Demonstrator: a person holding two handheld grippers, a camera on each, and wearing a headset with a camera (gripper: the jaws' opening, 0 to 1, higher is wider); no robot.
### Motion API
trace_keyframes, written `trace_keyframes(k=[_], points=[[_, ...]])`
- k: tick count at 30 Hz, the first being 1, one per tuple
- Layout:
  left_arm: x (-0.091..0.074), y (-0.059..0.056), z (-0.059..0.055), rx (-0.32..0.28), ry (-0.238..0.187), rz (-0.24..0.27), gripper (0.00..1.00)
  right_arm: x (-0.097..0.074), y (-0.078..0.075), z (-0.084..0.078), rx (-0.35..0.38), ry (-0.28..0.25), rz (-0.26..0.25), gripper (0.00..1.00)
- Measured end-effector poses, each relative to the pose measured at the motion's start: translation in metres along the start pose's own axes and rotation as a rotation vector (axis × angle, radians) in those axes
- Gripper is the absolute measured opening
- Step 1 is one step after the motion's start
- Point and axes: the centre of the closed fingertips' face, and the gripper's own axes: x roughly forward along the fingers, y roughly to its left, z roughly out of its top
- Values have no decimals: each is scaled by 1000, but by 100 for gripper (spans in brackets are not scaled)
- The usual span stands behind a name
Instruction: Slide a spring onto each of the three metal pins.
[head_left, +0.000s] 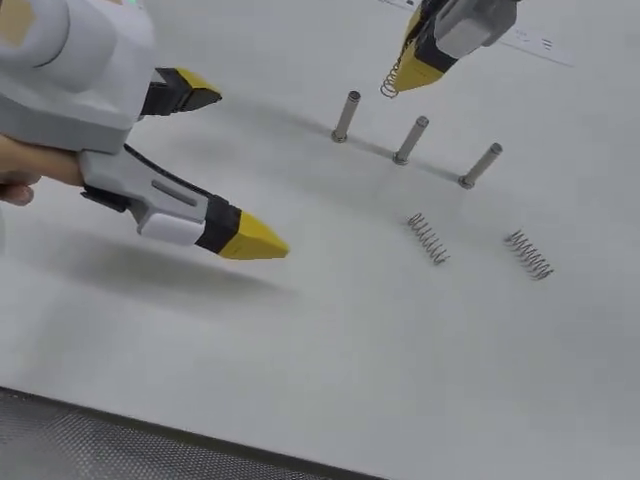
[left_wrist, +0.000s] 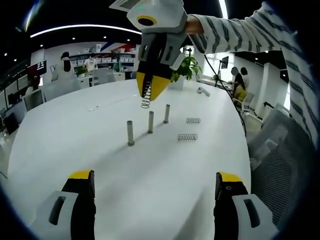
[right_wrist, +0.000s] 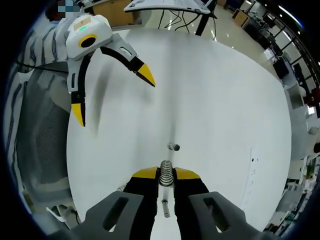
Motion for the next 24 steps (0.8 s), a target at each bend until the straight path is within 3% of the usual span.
trace_keyframes(k=[5,13,17,24], points=[[3,5,-3,11,10,11,98,6,-7,2,-20,5,0,8],[5,3,-6,20,24,3,98,13,-13,14,-62,-15,-4,8],[5,4,-12,21,52,5,98,18,-15,15,-84,-6,-6,8],[4,4,-13,25,63,1,98,26,-19,14,-70,1,8,8]])
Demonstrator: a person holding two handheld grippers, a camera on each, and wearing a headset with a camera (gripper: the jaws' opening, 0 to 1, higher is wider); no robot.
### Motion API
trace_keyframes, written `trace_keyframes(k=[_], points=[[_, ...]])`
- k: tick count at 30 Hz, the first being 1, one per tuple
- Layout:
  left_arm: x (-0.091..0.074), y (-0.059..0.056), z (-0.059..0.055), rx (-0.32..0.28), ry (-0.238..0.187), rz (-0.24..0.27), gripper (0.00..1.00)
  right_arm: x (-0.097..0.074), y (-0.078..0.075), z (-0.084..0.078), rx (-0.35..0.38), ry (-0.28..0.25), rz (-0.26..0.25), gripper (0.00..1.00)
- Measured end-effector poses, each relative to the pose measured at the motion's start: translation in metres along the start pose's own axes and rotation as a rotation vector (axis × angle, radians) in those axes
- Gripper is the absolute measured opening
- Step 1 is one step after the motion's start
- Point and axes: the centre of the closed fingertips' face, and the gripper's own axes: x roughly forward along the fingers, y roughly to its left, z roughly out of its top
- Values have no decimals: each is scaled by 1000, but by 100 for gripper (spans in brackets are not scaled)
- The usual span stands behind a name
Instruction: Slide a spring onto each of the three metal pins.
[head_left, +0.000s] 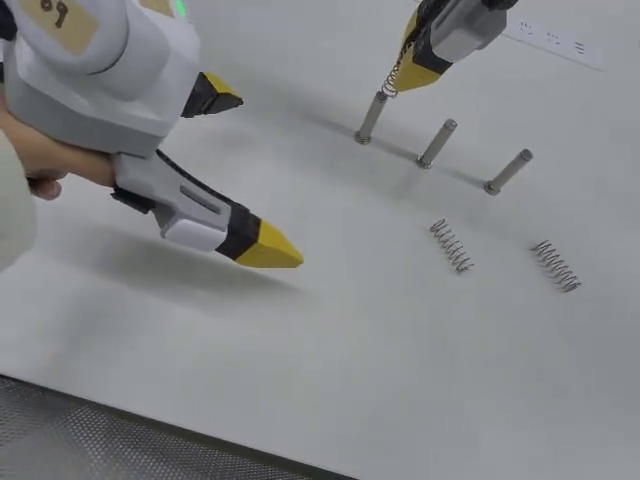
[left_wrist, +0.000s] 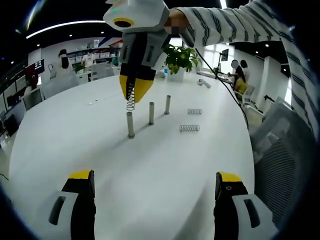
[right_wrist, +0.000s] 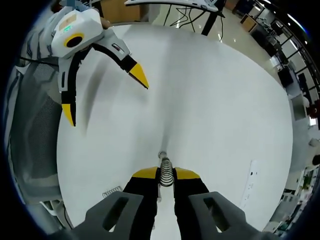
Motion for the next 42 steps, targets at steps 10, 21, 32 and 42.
trace_keyframes(k=[10,21,32,42], points=[[1,4,-5,-20,15,7,98,4,3,5,-11,-3,23,8],[-1,5,-3,-7,14,13,98,17,1,-3,-14,30,31,8],[-5,4,-7,4,49,8,98,35,5,-2,-57,55,55,8],[-9,6,-7,-15,44,5,98,44,7,-5,-59,77,65,8]])
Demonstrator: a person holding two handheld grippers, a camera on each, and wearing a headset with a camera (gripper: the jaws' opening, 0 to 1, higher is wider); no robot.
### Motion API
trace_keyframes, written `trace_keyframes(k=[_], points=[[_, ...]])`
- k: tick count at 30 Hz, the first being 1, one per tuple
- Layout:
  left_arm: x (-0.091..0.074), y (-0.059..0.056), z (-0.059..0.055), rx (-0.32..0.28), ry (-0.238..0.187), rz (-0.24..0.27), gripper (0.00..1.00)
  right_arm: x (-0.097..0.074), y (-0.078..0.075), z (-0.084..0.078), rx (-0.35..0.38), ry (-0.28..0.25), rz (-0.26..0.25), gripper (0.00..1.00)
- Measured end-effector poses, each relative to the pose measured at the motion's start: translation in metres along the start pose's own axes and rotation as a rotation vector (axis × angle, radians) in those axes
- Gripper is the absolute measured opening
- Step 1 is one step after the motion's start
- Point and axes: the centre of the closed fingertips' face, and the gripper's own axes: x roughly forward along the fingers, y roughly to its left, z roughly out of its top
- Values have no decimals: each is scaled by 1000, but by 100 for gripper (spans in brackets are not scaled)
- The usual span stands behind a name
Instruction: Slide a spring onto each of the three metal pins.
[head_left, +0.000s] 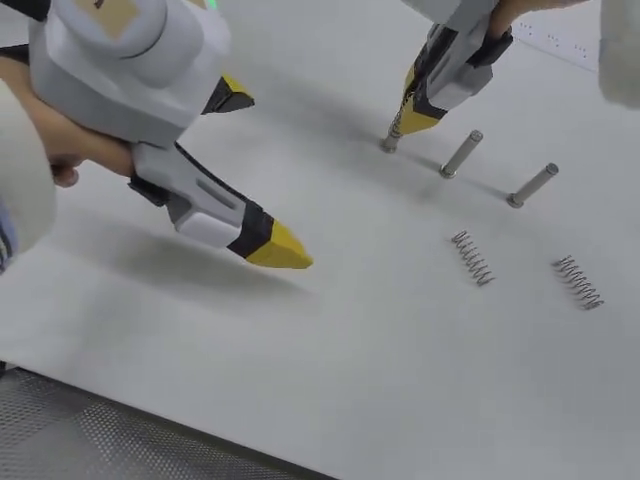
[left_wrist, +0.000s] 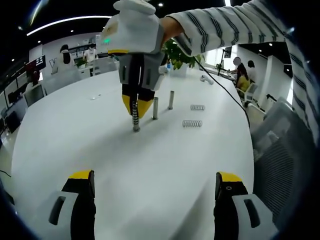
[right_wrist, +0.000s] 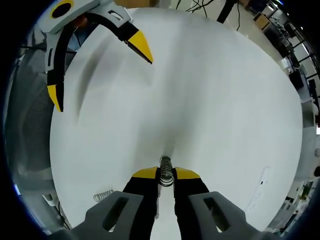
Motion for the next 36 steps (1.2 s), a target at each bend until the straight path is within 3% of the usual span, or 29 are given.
trace_keyframes(k=[14,22,36], points=[[-2,-1,-3,-7,6,-10,98,8,-2,-6,6,16,9,8],[-3,-3,7,-42,-38,-21,98,14,-1,-12,-15,42,17,8],[-3,-2,5,-54,-30,-17,98,18,-8,-14,-60,37,15,9]])
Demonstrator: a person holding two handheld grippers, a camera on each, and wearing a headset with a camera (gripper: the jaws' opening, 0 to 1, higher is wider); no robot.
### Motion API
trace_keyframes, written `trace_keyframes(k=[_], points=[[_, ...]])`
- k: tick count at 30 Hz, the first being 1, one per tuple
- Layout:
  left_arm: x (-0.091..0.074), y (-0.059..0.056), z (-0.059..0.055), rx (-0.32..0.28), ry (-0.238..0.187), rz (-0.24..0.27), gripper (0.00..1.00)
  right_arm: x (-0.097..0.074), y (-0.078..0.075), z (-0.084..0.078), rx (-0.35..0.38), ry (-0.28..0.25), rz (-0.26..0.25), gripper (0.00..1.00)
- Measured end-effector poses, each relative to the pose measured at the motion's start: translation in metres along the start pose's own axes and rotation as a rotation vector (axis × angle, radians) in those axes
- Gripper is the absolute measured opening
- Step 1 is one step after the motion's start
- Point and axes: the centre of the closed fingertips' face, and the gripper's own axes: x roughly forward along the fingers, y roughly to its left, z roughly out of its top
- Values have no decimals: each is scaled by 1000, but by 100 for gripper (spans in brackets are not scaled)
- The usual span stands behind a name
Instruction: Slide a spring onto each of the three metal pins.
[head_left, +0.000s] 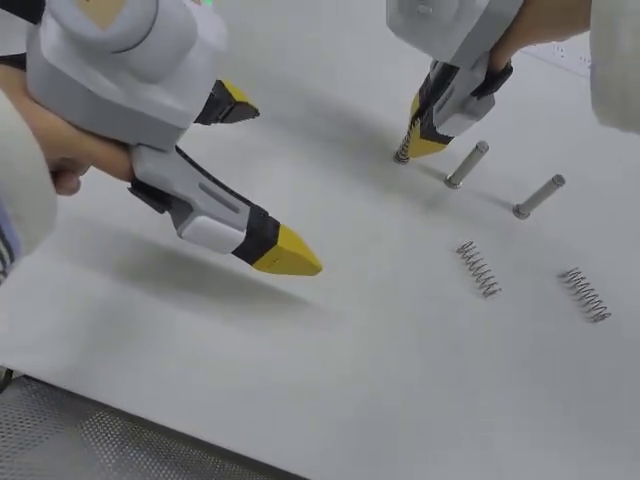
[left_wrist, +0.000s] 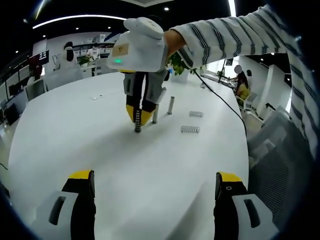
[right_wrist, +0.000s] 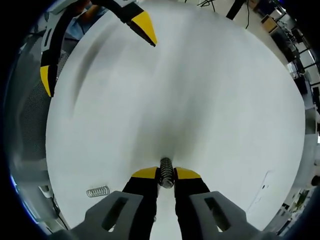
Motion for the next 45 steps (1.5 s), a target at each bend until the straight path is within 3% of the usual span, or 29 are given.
trace_keyframes(k=[5,10,20,21,22,23,24,25,27,28,34,45], points=[[-2,1,1,-1,-1,5,98,-2,4,3,-15,-21,-23,17],[-1,1,0,0,1,6,98,-5,7,2,-24,-19,-23,17],[0,0,0,0,3,2,97,-24,14,0,-32,-56,-58,25],[0,-1,0,2,5,0,97,-28,16,0,-22,-65,-62,25],[0,-8,6,60,-20,-49,97,-33,18,0,-14,-78,-70,26],[-4,-10,5,46,-11,-37,97,-35,19,0,-10,-88,-76,26],[-5,-7,-3,-5,10,-15,97,-38,19,0,-7,-101,-85,27],[-2,-1,-9,-11,14,-13,97,-42,20,-1,-2,-116,-98,29],[-2,-5,-7,-15,10,-27,97,-49,21,-2,12,-141,-125,30],[-2,-2,-3,35,-5,-19,96,-52,22,-1,18,-159,-134,31],[-9,-18,-3,45,28,-40,96,-67,33,-3,75,-243,-170,34],[-17,-15,-6,18,47,-18,96,-84,61,-4,191,-375,-222,37]])
